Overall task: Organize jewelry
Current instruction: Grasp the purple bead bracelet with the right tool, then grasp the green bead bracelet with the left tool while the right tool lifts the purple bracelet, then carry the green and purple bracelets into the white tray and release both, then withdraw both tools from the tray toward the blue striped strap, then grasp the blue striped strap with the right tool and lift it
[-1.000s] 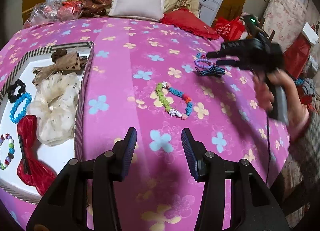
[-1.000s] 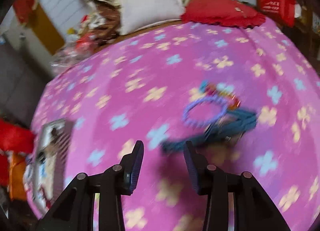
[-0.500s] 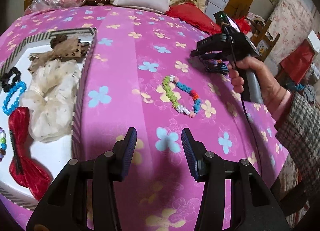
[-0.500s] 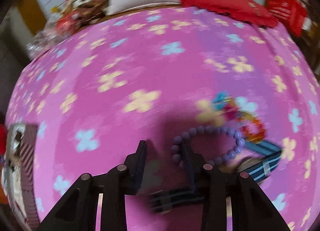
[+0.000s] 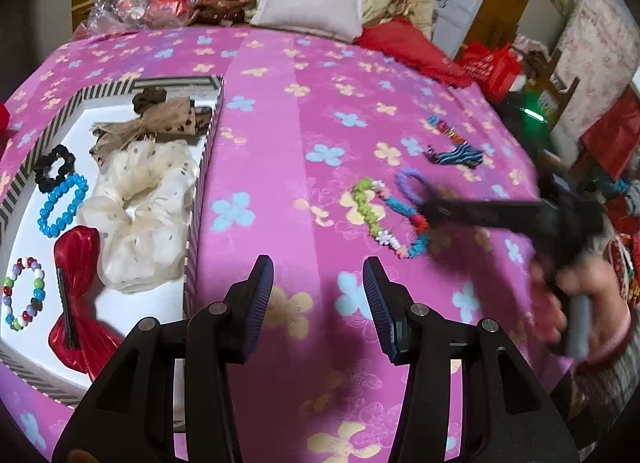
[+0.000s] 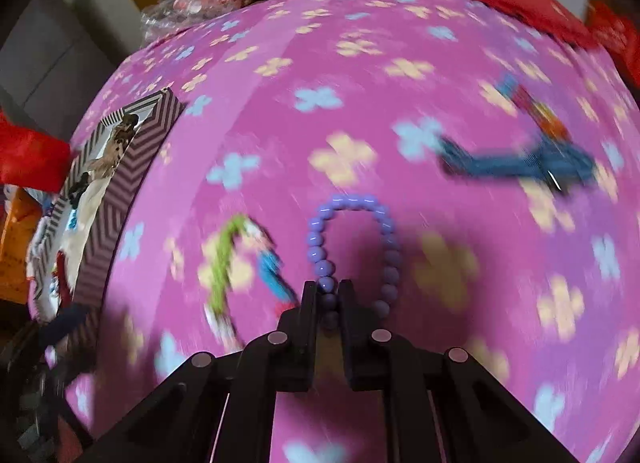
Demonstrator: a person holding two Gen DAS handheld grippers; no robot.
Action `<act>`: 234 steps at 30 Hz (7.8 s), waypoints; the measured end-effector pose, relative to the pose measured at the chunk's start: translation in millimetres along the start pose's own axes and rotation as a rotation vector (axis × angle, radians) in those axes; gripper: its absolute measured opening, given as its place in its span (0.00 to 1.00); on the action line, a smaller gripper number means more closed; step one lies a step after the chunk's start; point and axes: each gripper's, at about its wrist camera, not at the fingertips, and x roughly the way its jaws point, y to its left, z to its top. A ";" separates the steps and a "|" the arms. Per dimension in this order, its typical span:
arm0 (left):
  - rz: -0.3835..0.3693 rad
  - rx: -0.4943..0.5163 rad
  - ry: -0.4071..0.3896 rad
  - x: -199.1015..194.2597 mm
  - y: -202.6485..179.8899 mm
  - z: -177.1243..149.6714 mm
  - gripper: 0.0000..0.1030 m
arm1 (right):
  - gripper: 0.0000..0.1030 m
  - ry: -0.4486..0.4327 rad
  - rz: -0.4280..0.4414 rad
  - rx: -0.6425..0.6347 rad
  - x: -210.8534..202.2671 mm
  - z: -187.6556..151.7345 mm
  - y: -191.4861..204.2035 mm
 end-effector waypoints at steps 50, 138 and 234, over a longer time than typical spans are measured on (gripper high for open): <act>-0.065 0.095 -0.059 -19.9 -27.5 58.5 0.11 | 0.08 -0.305 -0.154 -0.037 -87.2 -57.7 4.2; 0.289 0.014 -0.200 -39.9 132.0 84.2 0.28 | 0.45 -0.192 -0.168 -0.040 -63.3 -32.8 85.7; 0.012 0.167 0.072 46.2 -42.8 -15.4 0.37 | 0.42 -0.083 0.041 0.009 -40.6 20.3 -33.8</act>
